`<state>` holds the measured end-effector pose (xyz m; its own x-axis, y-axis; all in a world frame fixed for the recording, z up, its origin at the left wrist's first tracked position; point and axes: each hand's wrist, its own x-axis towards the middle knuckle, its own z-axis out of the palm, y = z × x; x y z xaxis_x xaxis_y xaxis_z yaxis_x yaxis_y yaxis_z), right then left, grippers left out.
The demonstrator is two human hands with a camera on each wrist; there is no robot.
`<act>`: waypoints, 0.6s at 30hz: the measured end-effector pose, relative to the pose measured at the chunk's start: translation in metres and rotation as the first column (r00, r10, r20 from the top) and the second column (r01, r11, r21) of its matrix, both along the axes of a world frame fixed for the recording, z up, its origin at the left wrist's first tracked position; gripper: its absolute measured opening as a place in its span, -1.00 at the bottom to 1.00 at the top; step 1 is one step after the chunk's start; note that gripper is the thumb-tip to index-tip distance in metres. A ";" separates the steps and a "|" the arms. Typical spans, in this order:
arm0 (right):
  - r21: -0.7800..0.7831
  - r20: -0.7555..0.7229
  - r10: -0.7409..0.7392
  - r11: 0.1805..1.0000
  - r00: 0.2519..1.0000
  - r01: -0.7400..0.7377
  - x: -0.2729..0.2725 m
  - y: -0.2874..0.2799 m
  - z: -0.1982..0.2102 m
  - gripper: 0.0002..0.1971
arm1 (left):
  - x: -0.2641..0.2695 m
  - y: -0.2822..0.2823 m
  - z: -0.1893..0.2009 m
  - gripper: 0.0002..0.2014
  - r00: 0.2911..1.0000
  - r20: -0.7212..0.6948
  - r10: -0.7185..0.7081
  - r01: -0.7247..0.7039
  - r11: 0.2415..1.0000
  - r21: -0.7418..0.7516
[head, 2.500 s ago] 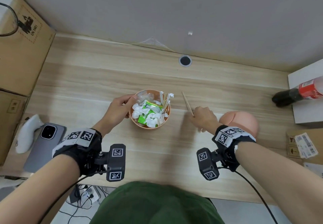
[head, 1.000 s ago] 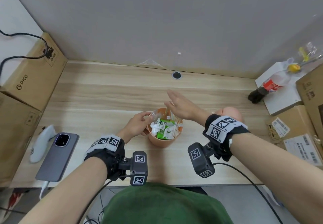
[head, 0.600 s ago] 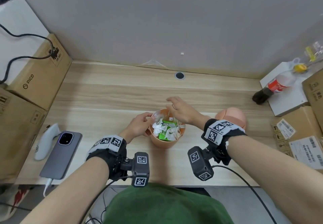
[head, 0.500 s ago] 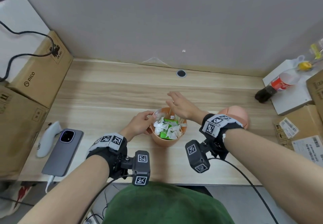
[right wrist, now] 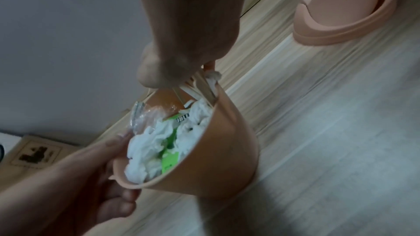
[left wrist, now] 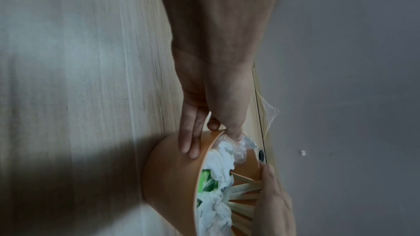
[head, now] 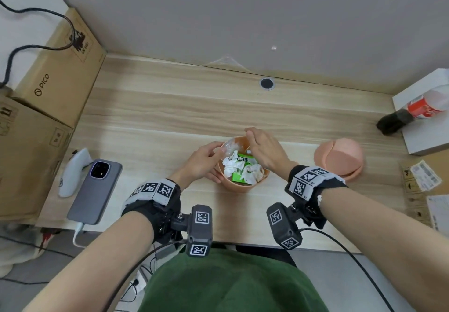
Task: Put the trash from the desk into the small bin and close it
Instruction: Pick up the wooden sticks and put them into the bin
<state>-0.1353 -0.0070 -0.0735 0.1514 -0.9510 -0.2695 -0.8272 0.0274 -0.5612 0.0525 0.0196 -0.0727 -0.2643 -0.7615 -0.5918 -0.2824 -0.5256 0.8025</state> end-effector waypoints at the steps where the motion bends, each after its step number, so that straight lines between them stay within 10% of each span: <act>1: -0.002 -0.008 -0.007 1.000 1.000 0.007 0.000 -0.001 -0.002 -0.61 | 0.001 0.000 0.000 -0.66 1.000 -0.008 0.000 0.000 1.000 0.010; 9: -0.038 -0.071 -0.045 0.998 0.996 0.042 0.022 -0.002 -0.005 -0.71 | 0.002 -0.001 -0.001 -0.64 0.999 -0.030 -0.015 0.016 1.000 0.019; 18: 0.251 0.204 -0.076 0.968 0.976 0.023 -0.061 -0.002 0.014 -0.42 | -0.011 -0.023 -0.001 -0.60 0.995 0.092 -0.044 0.050 0.997 -0.064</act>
